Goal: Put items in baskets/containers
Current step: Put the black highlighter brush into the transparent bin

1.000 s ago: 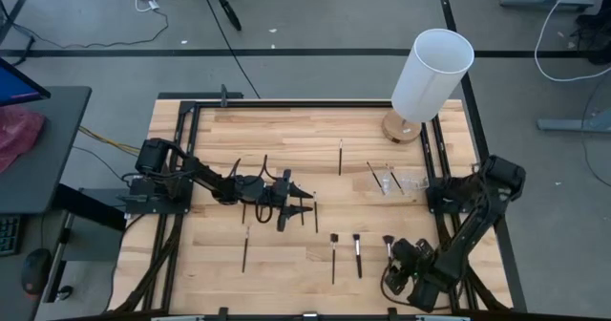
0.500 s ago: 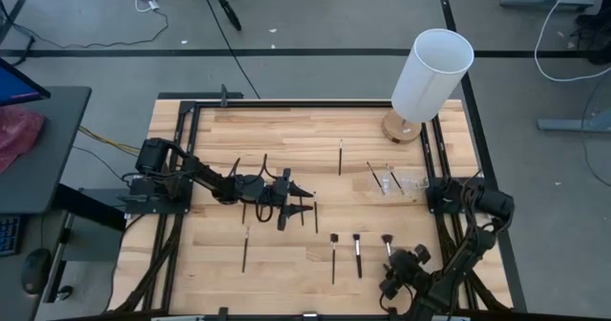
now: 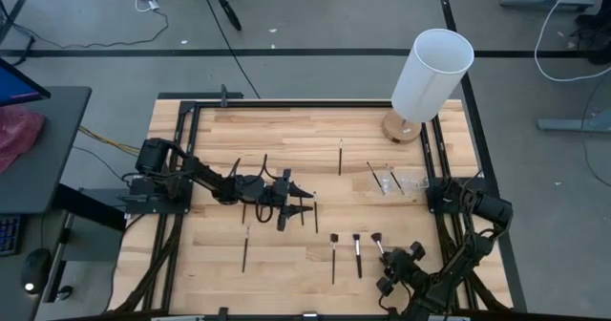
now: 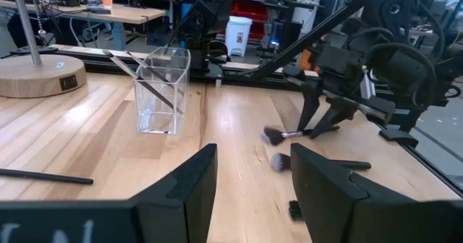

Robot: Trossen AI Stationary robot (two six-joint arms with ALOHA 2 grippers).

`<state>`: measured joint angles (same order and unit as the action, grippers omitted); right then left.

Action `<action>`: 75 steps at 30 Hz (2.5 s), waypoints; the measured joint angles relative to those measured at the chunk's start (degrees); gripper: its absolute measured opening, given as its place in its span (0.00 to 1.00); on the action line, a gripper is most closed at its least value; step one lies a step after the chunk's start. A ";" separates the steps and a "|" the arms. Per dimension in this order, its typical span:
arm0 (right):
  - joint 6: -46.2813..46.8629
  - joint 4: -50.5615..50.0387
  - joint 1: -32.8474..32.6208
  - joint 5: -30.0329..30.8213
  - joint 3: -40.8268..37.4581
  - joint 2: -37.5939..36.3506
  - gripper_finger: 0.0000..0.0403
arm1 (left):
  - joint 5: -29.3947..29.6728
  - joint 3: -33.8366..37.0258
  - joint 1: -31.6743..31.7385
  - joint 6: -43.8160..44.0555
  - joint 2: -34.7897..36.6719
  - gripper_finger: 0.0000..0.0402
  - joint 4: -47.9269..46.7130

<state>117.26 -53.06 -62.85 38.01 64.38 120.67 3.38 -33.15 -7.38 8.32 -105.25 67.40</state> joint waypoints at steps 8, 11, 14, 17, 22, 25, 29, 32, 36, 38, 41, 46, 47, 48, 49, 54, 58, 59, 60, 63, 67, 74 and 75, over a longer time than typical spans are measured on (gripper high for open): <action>1.39 -0.01 -1.31 2.48 -0.09 0.98 0.04 | 0.00 0.00 0.00 -0.02 0.00 0.44 -0.11; 2.92 -0.39 -1.33 2.45 -0.09 0.87 0.04 | 0.00 0.00 0.00 -0.02 0.00 0.44 -0.11; 5.46 -1.26 -1.15 0.01 -0.16 -0.57 0.04 | 0.00 0.00 0.00 -0.07 0.00 0.44 -0.11; 7.08 -3.21 -0.54 -2.51 -0.32 -3.11 0.03 | 0.00 0.00 0.00 -0.11 0.00 0.44 -0.09; 7.24 -9.57 0.67 -4.99 -0.92 -6.90 0.02 | 0.00 0.00 0.00 -0.15 0.00 0.44 0.02; 7.88 -11.46 1.43 -2.36 -0.58 -8.91 0.02 | -0.01 0.00 0.00 -0.25 0.00 0.44 0.10; 8.05 -11.98 2.25 9.27 -0.69 -10.51 0.02 | -1.13 0.00 0.02 -0.65 0.00 0.44 0.66; 7.03 -10.46 3.31 23.02 -0.59 -11.65 0.03 | -2.07 -0.02 0.01 -0.68 0.00 0.44 1.52; 4.98 -8.17 5.03 41.08 -0.51 -12.52 0.03 | -4.06 -0.04 0.00 -1.63 -0.02 0.44 2.51; 4.64 -7.05 5.97 48.52 -0.50 -12.53 0.03 | -6.12 -0.04 -0.08 -2.05 -0.02 0.44 4.08; 3.56 -5.16 7.70 51.35 -0.44 -12.57 0.03 | -7.67 -0.04 -0.94 -4.00 -0.02 0.44 6.74; -6.92 5.01 11.33 51.96 -0.44 -12.57 0.03 | -7.90 -2.26 -2.94 -6.49 -0.02 0.44 8.93; -10.84 8.34 11.86 51.99 -0.44 -12.59 0.03 | -7.90 -3.24 -3.20 -6.49 -0.02 0.44 8.46; -15.16 11.76 12.44 51.97 -0.44 -12.59 0.03 | -7.86 -4.34 -3.39 -6.49 -0.02 0.44 7.38; -19.48 15.22 12.93 51.97 -0.44 -12.62 0.03 | -7.83 -5.44 -3.52 -6.47 -0.02 0.44 6.09; -42.76 32.21 14.19 52.02 -0.42 -12.66 0.03 | -7.81 -10.46 -3.33 -5.92 -0.02 0.44 -3.46; -56.74 41.38 14.92 51.47 -0.37 -12.68 0.03 | -9.00 -13.12 -3.30 -4.92 -0.06 0.44 -7.81; -58.96 42.53 15.21 51.10 -0.37 -12.68 0.03 | -10.04 -13.62 -3.29 -4.91 -0.07 0.44 -7.69; -60.51 43.32 15.43 50.70 -0.37 -12.68 0.03 | -10.85 -14.13 -3.37 -4.92 -0.07 0.44 -7.56; -62.96 44.02 16.12 49.75 -0.37 -12.68 0.03 | -11.42 -15.61 -3.75 -4.90 -0.07 0.44 -7.58; -64.19 44.39 16.75 49.85 -0.34 -12.79 0.03 | -11.45 -17.15 -3.74 -4.27 -0.39 0.44 -7.89; -65.44 45.02 17.35 49.37 -0.31 -12.79 0.03 | -9.58 -17.59 -3.29 -1.17 -0.39 0.37 -8.31; -65.73 45.23 17.47 49.34 -0.31 -12.79 0.03 | -9.40 -17.59 -3.08 -0.71 -0.39 0.35 -8.42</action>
<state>51.53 -7.83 -45.38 87.35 64.07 107.87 -6.02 -50.74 -10.46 7.60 -105.65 58.98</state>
